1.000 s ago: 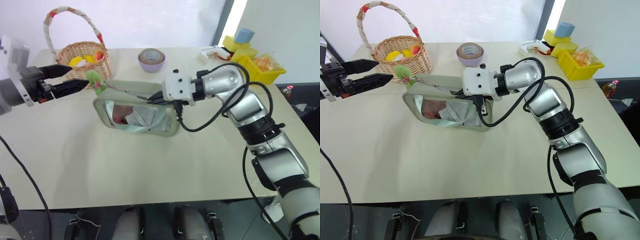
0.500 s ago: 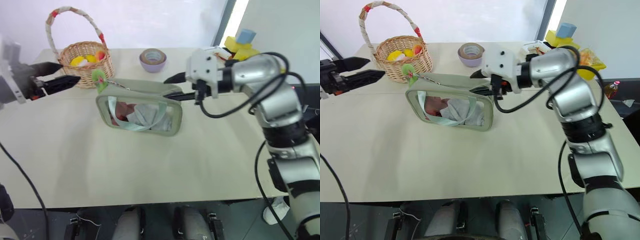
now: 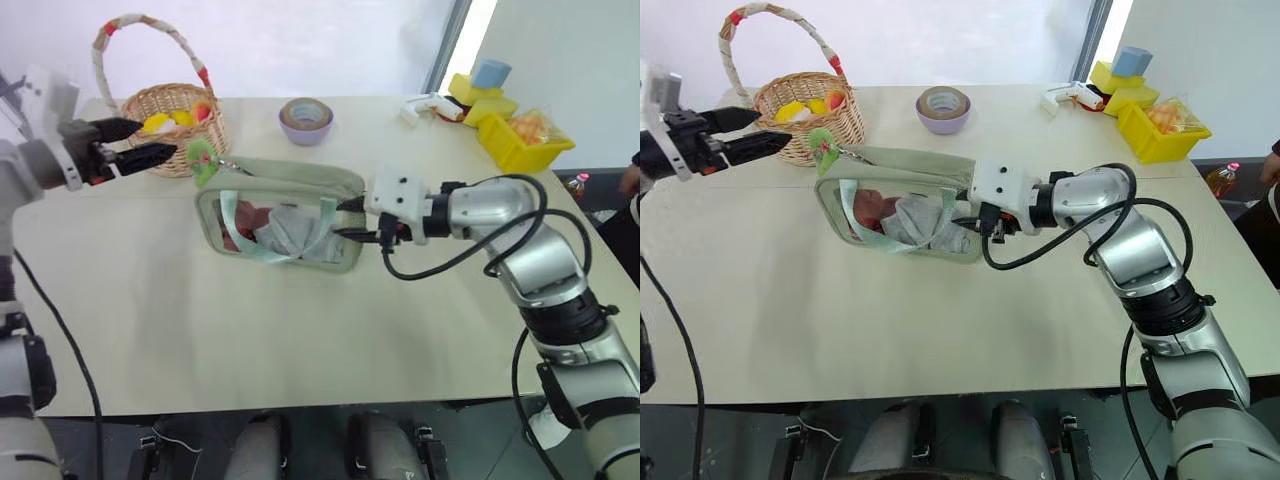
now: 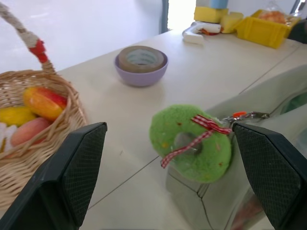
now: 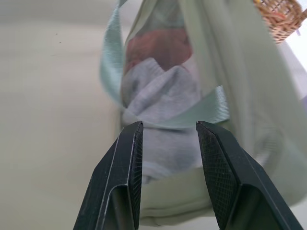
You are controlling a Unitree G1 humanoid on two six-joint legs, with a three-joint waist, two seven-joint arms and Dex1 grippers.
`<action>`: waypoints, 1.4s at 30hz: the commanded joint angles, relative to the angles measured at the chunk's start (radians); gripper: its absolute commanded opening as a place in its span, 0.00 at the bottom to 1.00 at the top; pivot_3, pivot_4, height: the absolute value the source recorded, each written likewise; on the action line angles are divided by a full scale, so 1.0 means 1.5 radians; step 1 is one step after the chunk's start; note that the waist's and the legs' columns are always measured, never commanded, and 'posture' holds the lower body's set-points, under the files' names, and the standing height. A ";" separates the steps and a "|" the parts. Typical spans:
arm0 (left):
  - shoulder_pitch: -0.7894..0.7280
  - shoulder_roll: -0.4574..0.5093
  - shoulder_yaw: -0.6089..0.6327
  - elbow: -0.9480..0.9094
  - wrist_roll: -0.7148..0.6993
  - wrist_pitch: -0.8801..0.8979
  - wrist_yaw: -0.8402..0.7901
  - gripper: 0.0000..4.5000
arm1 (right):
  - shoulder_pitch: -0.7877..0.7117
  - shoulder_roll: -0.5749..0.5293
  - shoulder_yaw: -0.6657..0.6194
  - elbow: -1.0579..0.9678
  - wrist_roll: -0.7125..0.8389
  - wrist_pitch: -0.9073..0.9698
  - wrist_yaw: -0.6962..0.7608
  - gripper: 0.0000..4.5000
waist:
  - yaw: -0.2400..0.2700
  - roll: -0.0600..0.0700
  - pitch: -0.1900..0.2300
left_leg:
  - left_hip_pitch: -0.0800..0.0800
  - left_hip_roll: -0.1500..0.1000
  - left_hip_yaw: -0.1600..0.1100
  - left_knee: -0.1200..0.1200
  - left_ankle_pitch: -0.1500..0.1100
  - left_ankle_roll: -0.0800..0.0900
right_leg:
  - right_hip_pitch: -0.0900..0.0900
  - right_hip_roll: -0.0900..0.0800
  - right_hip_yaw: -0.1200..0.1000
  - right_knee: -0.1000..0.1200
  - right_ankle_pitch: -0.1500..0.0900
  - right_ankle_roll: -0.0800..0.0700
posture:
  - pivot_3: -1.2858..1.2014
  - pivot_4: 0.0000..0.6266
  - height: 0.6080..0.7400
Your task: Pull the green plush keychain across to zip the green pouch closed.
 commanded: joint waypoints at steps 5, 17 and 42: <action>-0.045 -0.015 -0.014 0.042 0.032 -0.043 -0.019 1.00 | -0.022 -0.002 -0.027 -0.017 0.014 0.006 0.002 0.01 | 0.000 0.000 0.000 | 0.000 0.000 0.000 0.000 0.000 0.000 | 0.000 0.000 0.000 0.000 0.000 0.000 | 0.52 0.24 0.99; -0.046 0.011 0.002 0.061 0.042 -0.051 -0.043 1.00 | -0.090 -0.022 -0.104 -0.032 0.113 0.125 -0.007 0.41 | 0.000 0.000 0.000 | 0.000 0.000 0.000 0.000 0.000 0.000 | 0.000 0.000 0.000 0.000 0.000 0.000 | 0.52 0.24 0.99; -0.069 -0.029 -0.033 0.139 0.090 -0.105 -0.085 1.00 | -0.014 -0.026 -0.018 0.005 0.043 -0.014 0.029 0.00 | -0.001 0.000 0.000 | 0.000 0.000 0.000 0.000 0.000 0.000 | 0.000 0.000 0.000 0.000 0.000 0.000 | 0.52 0.24 0.99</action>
